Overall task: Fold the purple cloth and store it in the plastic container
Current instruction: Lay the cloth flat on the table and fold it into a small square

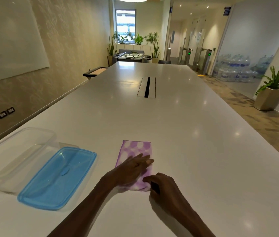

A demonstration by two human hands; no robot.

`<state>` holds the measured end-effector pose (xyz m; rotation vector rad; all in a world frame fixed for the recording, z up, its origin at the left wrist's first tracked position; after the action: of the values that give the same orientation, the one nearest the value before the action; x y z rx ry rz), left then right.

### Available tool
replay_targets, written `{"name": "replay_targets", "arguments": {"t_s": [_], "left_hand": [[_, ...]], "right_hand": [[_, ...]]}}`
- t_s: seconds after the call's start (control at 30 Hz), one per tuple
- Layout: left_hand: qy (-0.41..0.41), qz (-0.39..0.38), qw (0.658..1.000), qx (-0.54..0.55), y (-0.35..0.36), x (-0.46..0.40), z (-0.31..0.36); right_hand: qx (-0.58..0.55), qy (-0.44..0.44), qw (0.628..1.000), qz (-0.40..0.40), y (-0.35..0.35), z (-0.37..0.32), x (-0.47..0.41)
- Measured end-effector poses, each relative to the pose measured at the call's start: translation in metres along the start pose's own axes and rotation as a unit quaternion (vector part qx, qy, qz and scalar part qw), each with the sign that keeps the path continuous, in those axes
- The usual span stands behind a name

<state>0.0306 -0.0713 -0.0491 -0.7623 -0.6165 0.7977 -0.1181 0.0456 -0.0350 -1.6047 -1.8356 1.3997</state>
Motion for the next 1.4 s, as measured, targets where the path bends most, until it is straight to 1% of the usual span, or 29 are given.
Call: {"name": "replay_targets", "arguments": {"t_s": [0.1,0.17,0.2,0.3,0.37,0.47,0.5,0.6,0.67,0.7,0.77,0.8,0.83,0.87,0.9,0.93,1.0,1.03,1.07,1.1,1.2,1.23,1.27,1.37,1.4], "left_hand": [[0.008,0.006,1.000,0.020,0.000,0.003,0.005],[0.011,-0.001,1.000,0.011,-0.002,0.004,0.007],[0.012,-0.006,1.000,0.005,-0.003,0.005,0.008],[0.000,-0.025,1.000,0.019,-0.006,0.008,0.011],[-0.012,-0.030,0.998,0.050,-0.009,0.011,0.012],[-0.037,-0.059,0.985,0.158,-0.017,0.018,0.013],[-0.044,-0.069,0.980,0.181,-0.020,0.021,0.015],[-0.046,-0.090,0.969,0.226,-0.025,0.026,0.016],[-0.051,-0.086,0.972,0.211,-0.028,0.027,0.013],[-0.064,-0.089,0.968,0.225,-0.029,0.029,0.011],[-0.089,-0.121,0.930,0.334,-0.029,0.034,0.006],[-0.074,-0.137,0.906,0.394,-0.027,0.037,0.003],[-0.055,-0.141,0.876,0.457,-0.024,0.039,0.000],[-0.040,-0.143,0.840,0.523,-0.021,0.042,-0.002],[-0.022,-0.146,0.812,0.565,-0.018,0.045,-0.005],[-0.010,-0.126,0.811,0.572,-0.015,0.049,-0.007],[-0.018,-0.067,0.883,0.464,-0.012,0.057,-0.008],[-0.018,-0.051,0.904,0.423,-0.011,0.059,-0.008],[-0.018,-0.038,0.908,0.416,-0.010,0.061,-0.007],[-0.020,-0.024,0.900,0.434,-0.009,0.060,-0.007],[-0.057,0.049,0.851,0.520,-0.004,0.055,0.004],[-0.077,0.085,0.851,0.512,-0.005,0.052,0.008],[-0.099,0.118,0.859,0.488,-0.005,0.050,0.011],[-0.166,0.202,0.895,0.361,-0.004,0.042,0.013],[-0.187,0.223,0.899,0.327,-0.005,0.040,0.013]], "right_hand": [[-0.025,-0.037,0.998,0.034,-0.002,-0.004,0.001],[-0.044,-0.040,0.997,0.051,0.000,-0.005,0.002],[-0.038,-0.045,0.996,0.061,0.001,-0.006,0.003],[0.036,-0.099,0.991,0.087,0.002,-0.002,0.005],[0.033,-0.118,0.988,0.090,-0.004,0.002,0.005],[-0.005,-0.170,0.983,0.071,-0.014,0.010,0.007],[-0.029,-0.167,0.984,0.057,-0.017,0.012,0.008],[-0.128,-0.116,0.985,0.030,-0.028,0.015,0.010],[-0.170,-0.083,0.980,0.062,-0.035,0.014,0.009],[-0.184,-0.072,0.977,0.086,-0.037,0.013,0.008],[-0.194,-0.058,0.970,0.135,-0.038,0.012,0.004],[-0.193,-0.048,0.967,0.157,-0.037,0.011,0.002],[-0.193,-0.033,0.965,0.176,-0.036,0.011,0.000],[-0.196,-0.013,0.961,0.194,-0.033,0.011,-0.003],[-0.202,0.012,0.957,0.209,-0.031,0.011,-0.007],[-0.208,0.036,0.952,0.221,-0.029,0.013,-0.010],[-0.219,0.079,0.943,0.236,-0.022,0.017,-0.016],[-0.223,0.099,0.939,0.241,-0.019,0.021,-0.018],[-0.227,0.118,0.936,0.244,-0.016,0.024,-0.021],[-0.229,0.135,0.932,0.246,-0.013,0.026,-0.023],[-0.215,0.167,0.929,0.251,-0.007,0.033,-0.030],[-0.201,0.174,0.931,0.250,-0.005,0.035,-0.032],[-0.184,0.179,0.935,0.246,-0.004,0.037,-0.035],[-0.139,0.191,0.947,0.219,0.000,0.043,-0.042],[-0.125,0.194,0.950,0.210,0.001,0.044,-0.044]]}}
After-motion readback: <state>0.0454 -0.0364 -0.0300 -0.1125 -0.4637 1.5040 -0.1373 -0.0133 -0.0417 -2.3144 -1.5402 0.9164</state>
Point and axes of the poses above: each hand's wrist, its own x-axis away from the middle knuckle, its own y-axis out of the palm, z = x × y, the point moved 1 cm from there along -x, towards the middle knuckle, and after that the axes turned 13 degrees about -y, right-handed, at the moved point
